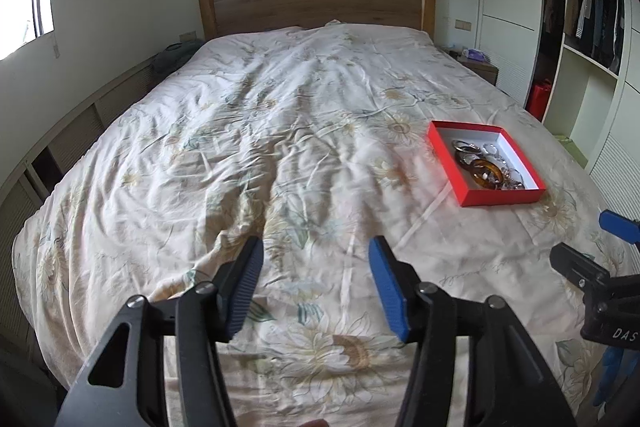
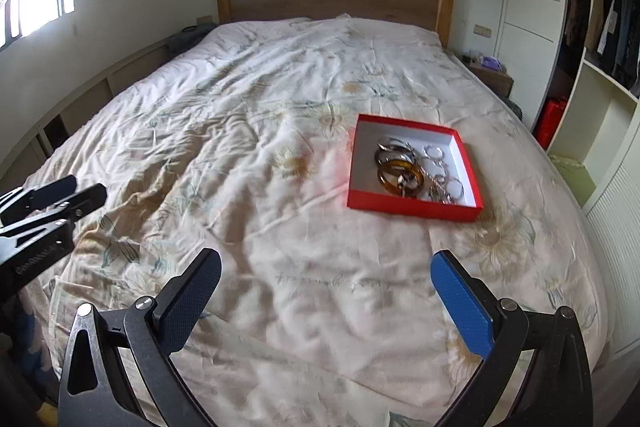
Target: Organize jewelry
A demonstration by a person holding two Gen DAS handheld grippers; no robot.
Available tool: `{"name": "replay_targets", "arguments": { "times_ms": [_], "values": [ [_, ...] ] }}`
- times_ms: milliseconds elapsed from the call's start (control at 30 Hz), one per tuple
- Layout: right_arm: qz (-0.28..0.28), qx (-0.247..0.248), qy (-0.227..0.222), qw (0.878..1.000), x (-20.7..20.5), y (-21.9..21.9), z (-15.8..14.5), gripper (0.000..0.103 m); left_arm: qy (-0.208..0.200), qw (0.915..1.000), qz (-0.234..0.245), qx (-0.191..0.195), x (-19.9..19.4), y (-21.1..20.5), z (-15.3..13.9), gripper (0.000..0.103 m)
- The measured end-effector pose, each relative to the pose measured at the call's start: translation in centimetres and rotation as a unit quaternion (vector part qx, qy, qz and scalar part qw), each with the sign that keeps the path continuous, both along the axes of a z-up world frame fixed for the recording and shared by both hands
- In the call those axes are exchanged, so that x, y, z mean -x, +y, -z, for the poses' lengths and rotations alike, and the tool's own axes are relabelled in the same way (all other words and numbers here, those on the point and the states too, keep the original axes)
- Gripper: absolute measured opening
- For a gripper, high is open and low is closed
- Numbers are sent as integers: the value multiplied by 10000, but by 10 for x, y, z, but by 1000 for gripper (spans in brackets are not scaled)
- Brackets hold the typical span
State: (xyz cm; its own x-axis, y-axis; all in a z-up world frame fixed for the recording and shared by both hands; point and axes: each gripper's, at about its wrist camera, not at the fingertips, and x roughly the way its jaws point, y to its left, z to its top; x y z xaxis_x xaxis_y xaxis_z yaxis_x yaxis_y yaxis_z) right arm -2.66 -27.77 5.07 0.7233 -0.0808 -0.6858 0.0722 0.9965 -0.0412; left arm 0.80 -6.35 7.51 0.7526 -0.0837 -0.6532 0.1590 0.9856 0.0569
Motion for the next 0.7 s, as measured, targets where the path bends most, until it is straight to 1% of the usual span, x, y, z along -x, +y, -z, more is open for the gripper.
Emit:
{"name": "replay_targets", "arguments": {
  "times_ms": [333,700],
  "values": [
    [102,3,202,9997,9,-2,20,103,20,10000,-74,-31,9,9,7,55],
    [240,-109,270,9993,15,-14,30,103,51,9999,-36,-99,14,7,13,55]
  ]
}}
